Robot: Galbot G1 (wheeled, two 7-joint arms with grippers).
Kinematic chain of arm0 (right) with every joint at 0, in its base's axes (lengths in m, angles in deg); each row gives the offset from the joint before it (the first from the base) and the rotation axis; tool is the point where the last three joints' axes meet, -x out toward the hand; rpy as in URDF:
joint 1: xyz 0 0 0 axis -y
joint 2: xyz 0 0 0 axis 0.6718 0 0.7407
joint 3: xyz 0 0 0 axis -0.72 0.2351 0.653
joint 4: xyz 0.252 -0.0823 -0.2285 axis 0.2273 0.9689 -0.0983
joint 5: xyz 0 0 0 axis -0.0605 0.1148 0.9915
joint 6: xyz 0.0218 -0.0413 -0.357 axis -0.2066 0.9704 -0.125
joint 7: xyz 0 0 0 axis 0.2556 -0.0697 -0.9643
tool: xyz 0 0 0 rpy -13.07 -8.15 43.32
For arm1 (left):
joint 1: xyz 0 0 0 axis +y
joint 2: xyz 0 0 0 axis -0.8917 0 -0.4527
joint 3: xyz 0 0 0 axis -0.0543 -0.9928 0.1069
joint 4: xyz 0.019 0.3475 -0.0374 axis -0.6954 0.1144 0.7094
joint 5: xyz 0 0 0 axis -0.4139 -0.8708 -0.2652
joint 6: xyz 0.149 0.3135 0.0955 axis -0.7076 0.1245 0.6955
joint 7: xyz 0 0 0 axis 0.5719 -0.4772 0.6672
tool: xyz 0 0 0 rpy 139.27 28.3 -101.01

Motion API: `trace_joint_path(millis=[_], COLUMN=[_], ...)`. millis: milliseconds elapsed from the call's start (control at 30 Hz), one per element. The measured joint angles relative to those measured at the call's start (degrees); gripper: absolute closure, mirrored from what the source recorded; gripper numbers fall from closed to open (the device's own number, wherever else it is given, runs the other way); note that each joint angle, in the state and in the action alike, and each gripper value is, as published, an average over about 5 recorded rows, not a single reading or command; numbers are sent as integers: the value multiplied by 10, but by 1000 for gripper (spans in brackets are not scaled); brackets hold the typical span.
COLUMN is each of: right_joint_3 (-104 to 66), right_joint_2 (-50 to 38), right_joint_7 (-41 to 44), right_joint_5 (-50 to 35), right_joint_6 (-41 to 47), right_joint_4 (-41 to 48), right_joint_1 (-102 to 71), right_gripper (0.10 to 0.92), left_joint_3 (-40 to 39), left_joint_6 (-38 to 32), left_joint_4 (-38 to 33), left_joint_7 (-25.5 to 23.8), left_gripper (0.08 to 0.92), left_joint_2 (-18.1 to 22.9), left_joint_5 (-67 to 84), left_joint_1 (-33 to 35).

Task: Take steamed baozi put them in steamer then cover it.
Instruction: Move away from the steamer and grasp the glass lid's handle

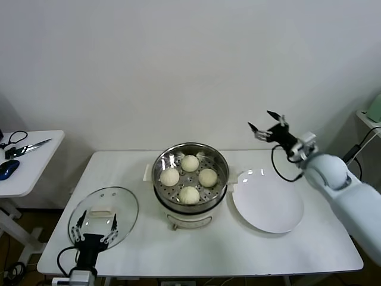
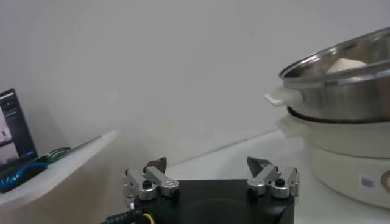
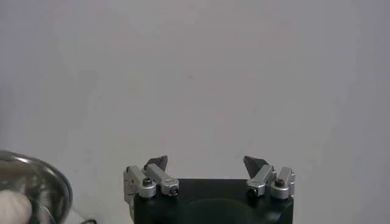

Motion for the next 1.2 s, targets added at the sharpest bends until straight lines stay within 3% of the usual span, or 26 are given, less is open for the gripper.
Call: trace_joint_path(millis=[267,700,1200], right_joint_3=[-190,-282,-324], right_joint_2=[69,200,273], right_joint_7=[-1,-6,-14], right_joint_5=[41,111,138], right_joint_6=[-72,-160,-202], right_joint_4=[-29,-54,-82], right_joint_1=[-243,-447,-525], right_gripper=[203,203,203], left_joint_3=[3,22,-12], left_joint_6=[-16,-46,-17], left_joint_4=[25,122,276], left_joint_7=[44,156,171], left_gripper=[177,177,177], left_joint_2=[-14,-78,-100], left_joint_5=[-71,-398,-577], left_joint_1=[-6,-16,-106])
